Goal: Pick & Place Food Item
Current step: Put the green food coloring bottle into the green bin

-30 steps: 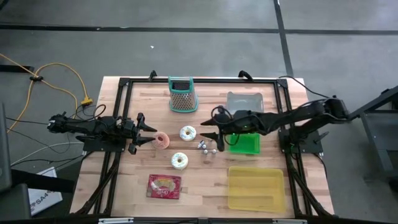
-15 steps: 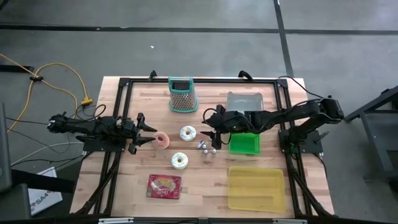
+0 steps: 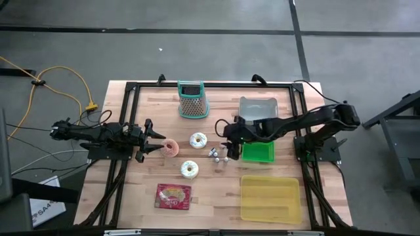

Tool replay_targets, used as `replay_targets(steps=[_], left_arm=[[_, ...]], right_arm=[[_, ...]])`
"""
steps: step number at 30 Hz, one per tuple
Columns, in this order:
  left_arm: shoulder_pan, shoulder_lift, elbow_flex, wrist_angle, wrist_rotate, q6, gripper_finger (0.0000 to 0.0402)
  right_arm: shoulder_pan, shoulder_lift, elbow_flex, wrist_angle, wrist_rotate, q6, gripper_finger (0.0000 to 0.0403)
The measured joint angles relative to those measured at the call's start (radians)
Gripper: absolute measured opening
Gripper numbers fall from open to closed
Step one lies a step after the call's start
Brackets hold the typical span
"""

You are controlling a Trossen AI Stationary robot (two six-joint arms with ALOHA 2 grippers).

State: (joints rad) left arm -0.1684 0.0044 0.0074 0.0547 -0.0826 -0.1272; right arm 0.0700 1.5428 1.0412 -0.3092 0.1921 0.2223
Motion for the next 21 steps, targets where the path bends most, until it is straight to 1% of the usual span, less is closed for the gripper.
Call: replay_targets(steps=[5,11,21], left_arm=[[0.0,0.0,0.0,0.0,0.0,0.0,0.017],[0.0,0.0,0.0,0.002,0.0,0.0,0.017],[0.0,0.0,0.0,0.003,0.0,0.0,0.017]], right_arm=[[0.0,0.044,0.0,-0.004,-0.036,0.013,0.0197],[0.0,0.084,0.0,-0.039,-0.045,0.026,0.0197],[0.0,0.086,0.0,-0.089,-0.057,0.057,0.0197]])
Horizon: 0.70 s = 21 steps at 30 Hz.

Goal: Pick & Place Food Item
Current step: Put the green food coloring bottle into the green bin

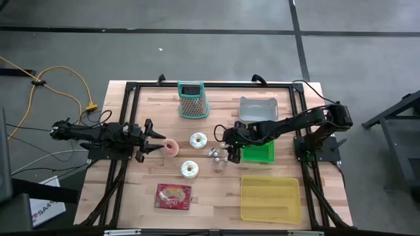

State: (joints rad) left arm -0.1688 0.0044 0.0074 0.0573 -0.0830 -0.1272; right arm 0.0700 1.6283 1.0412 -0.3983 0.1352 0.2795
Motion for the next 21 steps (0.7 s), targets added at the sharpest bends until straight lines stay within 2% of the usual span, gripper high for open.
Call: replay_targets(steps=[21], left_arm=[[0.0,0.0,0.0,0.012,0.0,0.0,0.017]], right_arm=[[0.002,0.151,0.0,0.093,0.023,0.016,0.0197]])
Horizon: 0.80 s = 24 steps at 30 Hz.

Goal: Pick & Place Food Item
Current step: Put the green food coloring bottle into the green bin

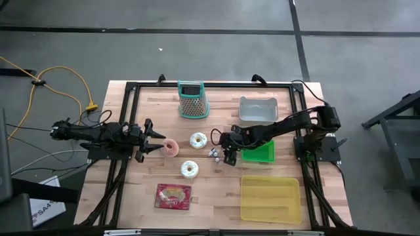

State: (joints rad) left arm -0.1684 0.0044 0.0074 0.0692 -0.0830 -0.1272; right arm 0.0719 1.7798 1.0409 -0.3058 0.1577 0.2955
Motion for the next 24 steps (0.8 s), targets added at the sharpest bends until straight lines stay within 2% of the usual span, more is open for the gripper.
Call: replay_targets(steps=[8,13,24], left_arm=[[0.0,0.0,0.0,0.0,0.0,0.0,0.017],[0.0,0.0,0.0,0.0,0.0,0.0,0.017],[0.0,0.0,0.0,0.0,0.0,0.0,0.017]], right_arm=[[-0.008,0.045,0.0,0.035,0.002,0.034,0.0197],[-0.008,0.045,0.0,0.055,0.047,0.041,0.0197],[-0.015,0.045,0.0,0.063,0.046,0.041,0.0197]])
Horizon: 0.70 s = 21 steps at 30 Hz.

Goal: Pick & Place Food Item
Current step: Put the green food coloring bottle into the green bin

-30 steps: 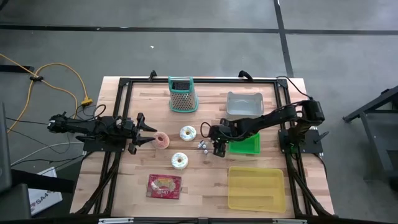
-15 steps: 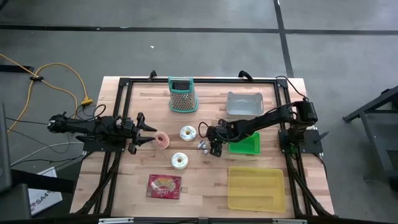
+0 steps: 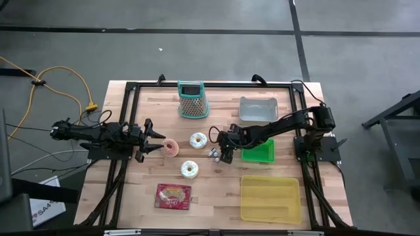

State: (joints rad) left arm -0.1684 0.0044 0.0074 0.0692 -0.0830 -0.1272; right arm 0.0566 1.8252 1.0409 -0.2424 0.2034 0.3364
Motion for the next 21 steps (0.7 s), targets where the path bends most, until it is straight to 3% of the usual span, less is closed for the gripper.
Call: replay_targets(steps=[9,21], left_arm=[[0.0,0.0,0.0,0.0,0.0,0.0,0.017],[0.0,0.0,0.0,0.0,0.0,0.0,0.017]], right_arm=[[0.0,0.0,0.0,0.0,0.0,0.0,0.0192],[0.0,0.0,0.0,-0.002,0.0,0.0,0.0129]])
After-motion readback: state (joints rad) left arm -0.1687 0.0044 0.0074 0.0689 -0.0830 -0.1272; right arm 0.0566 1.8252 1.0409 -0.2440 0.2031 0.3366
